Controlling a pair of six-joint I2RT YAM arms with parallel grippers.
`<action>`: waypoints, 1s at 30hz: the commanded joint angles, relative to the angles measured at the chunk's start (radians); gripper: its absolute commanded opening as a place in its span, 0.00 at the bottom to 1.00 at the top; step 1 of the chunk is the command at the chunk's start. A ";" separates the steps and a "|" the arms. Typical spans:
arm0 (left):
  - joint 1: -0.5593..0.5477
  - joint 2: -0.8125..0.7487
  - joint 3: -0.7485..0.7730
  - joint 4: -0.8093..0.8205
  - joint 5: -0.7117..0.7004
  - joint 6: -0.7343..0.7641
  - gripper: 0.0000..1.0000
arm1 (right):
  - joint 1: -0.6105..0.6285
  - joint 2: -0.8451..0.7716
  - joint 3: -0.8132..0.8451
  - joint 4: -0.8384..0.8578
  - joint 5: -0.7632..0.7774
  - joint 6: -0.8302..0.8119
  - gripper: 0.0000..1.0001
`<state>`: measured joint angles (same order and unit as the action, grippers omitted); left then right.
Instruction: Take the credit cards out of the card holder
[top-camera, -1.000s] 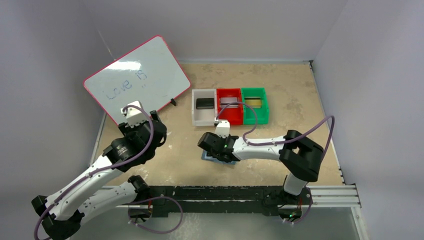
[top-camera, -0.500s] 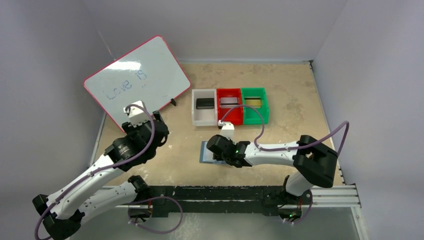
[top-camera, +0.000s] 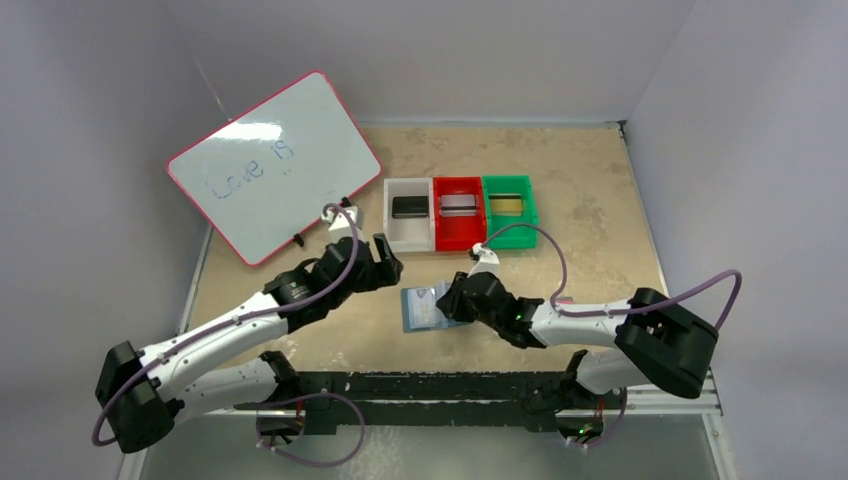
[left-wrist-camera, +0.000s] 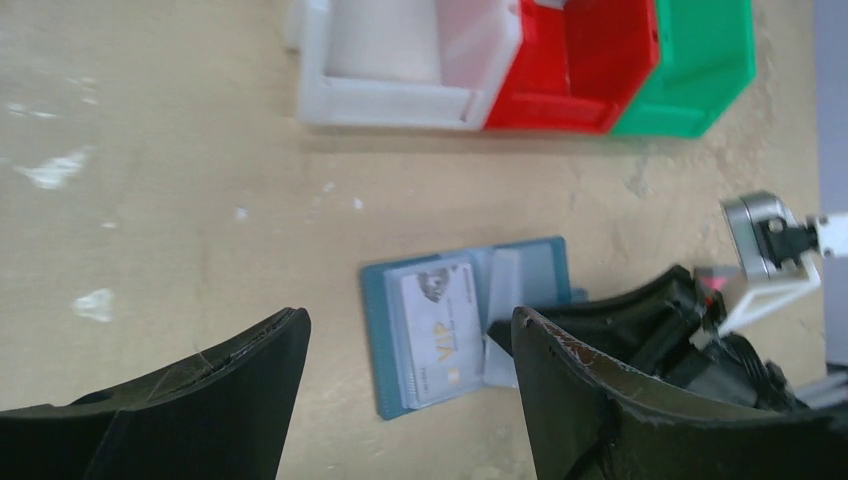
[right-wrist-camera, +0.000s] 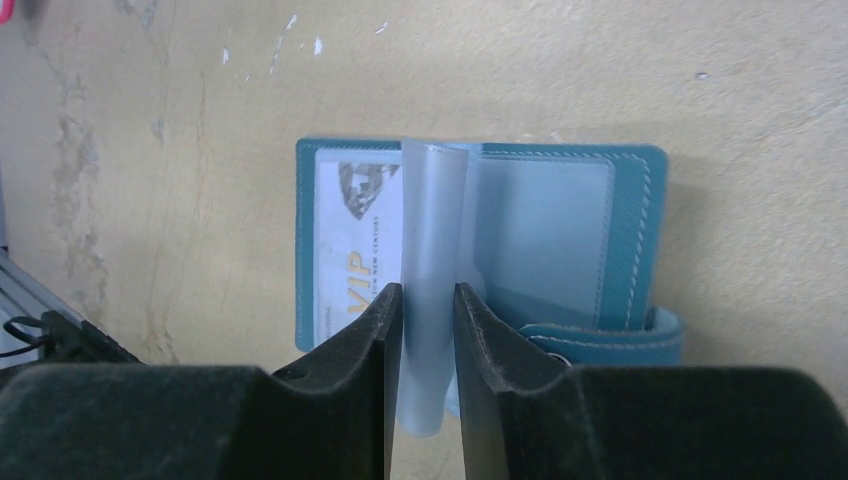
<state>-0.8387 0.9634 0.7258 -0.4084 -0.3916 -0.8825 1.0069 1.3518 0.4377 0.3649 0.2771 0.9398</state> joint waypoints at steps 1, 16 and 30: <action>-0.083 0.074 -0.036 0.265 0.133 -0.064 0.73 | -0.046 -0.028 -0.066 0.208 -0.092 0.012 0.28; -0.170 0.401 -0.065 0.547 0.111 -0.255 0.68 | -0.085 -0.014 -0.155 0.300 -0.117 0.072 0.31; -0.174 0.581 -0.094 0.768 0.081 -0.419 0.60 | -0.097 -0.077 -0.174 0.171 -0.059 0.165 0.38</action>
<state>-1.0088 1.5101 0.6281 0.2283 -0.2852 -1.2396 0.9150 1.3178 0.2661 0.6086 0.1680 1.0561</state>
